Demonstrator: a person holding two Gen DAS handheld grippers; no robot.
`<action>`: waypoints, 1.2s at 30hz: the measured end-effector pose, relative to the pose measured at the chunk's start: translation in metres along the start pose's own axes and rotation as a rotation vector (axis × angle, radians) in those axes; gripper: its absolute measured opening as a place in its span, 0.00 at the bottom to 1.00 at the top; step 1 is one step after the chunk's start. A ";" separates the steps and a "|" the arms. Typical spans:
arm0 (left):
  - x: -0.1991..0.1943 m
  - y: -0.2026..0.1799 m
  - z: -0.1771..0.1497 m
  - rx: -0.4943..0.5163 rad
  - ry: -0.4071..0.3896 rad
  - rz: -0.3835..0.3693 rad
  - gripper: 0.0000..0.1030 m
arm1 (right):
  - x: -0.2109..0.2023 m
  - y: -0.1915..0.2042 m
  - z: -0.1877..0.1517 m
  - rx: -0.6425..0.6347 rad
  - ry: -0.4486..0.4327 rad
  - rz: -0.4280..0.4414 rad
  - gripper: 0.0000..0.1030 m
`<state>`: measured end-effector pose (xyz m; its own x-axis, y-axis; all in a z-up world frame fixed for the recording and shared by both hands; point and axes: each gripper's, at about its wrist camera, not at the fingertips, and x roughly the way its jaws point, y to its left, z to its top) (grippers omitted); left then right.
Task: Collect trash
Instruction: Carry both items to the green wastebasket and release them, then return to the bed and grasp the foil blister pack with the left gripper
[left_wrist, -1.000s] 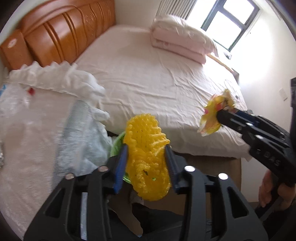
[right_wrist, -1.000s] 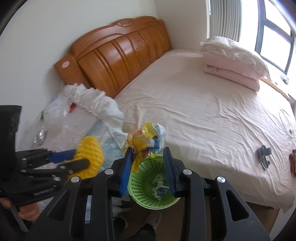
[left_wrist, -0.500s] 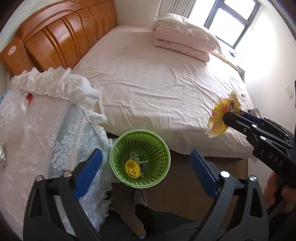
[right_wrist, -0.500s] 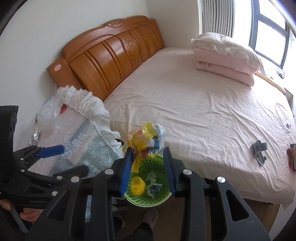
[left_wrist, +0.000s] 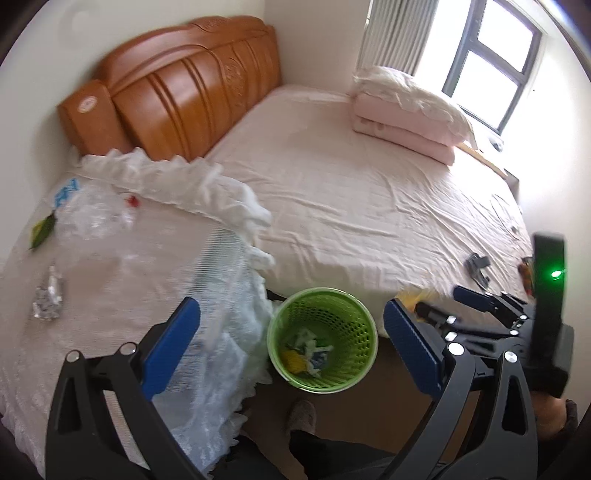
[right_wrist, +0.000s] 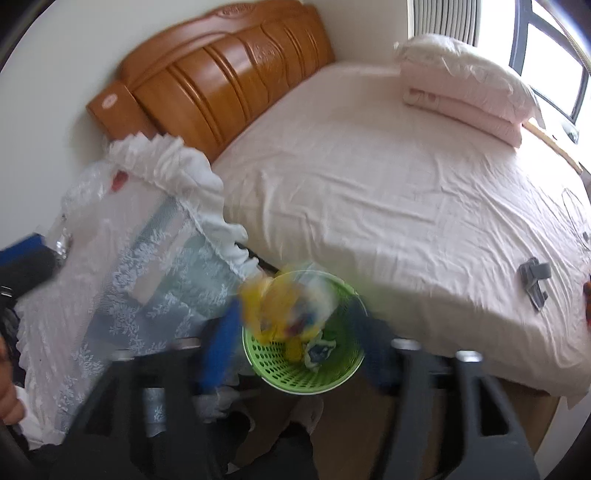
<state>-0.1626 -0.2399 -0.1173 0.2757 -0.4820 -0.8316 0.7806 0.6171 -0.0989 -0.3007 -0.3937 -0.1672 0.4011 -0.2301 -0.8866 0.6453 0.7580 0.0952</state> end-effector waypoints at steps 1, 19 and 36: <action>-0.003 0.003 0.000 -0.005 -0.004 0.006 0.92 | 0.002 0.004 0.000 -0.001 -0.004 -0.024 0.92; -0.040 0.101 -0.018 -0.150 -0.045 0.105 0.92 | -0.012 0.078 0.032 -0.047 -0.048 0.000 0.98; -0.032 0.258 -0.047 -0.405 0.017 0.319 0.92 | 0.001 0.184 0.050 -0.172 -0.037 0.145 0.98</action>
<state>0.0033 -0.0357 -0.1419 0.4525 -0.2222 -0.8637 0.3781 0.9249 -0.0399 -0.1486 -0.2848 -0.1274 0.5077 -0.1310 -0.8515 0.4598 0.8771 0.1392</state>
